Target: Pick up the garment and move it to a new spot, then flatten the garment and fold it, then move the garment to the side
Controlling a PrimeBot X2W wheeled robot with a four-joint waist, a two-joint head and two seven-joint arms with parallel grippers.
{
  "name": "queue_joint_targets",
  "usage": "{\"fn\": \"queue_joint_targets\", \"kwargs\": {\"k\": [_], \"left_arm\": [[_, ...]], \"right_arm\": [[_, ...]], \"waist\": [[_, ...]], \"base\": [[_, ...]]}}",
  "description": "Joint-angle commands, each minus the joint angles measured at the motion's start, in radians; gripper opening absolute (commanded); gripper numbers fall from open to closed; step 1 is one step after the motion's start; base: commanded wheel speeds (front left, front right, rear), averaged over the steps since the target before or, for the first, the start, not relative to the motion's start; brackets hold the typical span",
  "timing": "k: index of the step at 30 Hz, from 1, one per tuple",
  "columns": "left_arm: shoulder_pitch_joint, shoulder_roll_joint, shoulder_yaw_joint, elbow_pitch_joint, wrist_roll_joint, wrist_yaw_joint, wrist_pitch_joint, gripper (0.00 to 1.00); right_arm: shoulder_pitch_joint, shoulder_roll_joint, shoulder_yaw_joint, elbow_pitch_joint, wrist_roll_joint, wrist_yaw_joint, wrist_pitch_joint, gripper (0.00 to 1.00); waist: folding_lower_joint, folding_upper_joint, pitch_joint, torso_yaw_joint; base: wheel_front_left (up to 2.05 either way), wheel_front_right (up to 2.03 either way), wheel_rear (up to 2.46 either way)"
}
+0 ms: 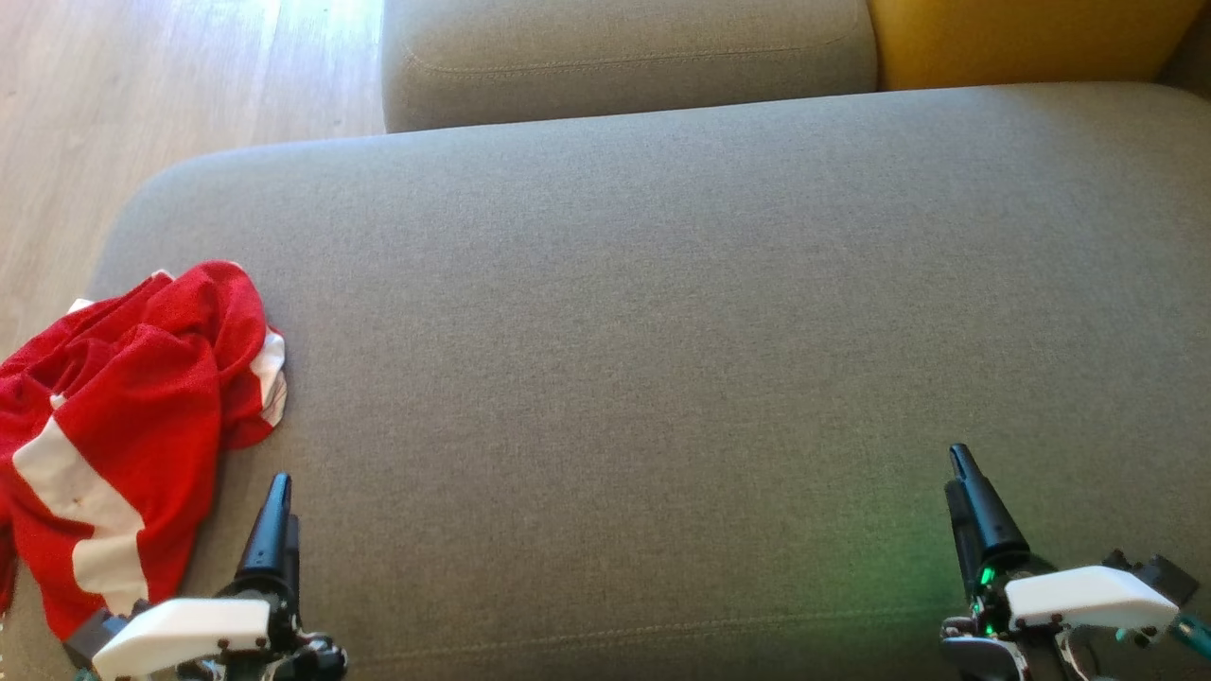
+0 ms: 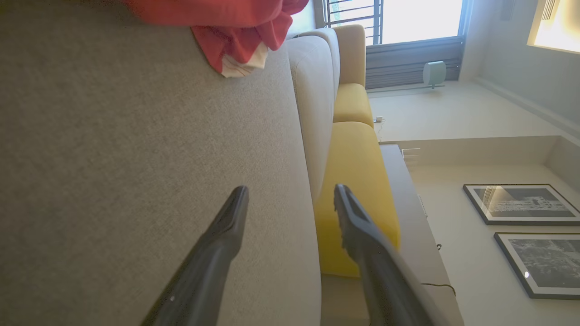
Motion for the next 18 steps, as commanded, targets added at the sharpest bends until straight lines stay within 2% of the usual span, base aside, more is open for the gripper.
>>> {"fn": "queue_joint_targets", "kwargs": {"k": [1,18], "left_arm": [[-0.034,0.010,0.007,-0.048,0.045,-0.003,-0.012,1.00],[-0.044,0.014,-0.033,-0.121,0.317,0.029,-0.060,1.00]], "right_arm": [[-0.048,-0.007,0.011,-0.042,-0.059,0.000,-0.014,1.00],[-0.064,-0.006,0.057,-0.100,-0.351,0.000,-0.061,1.00]], "waist": [[0.0000,0.0000,0.001,0.001],[0.0000,0.0000,0.014,-0.006]], "base": [[0.00,0.00,0.00],[0.00,0.00,0.00]]}}
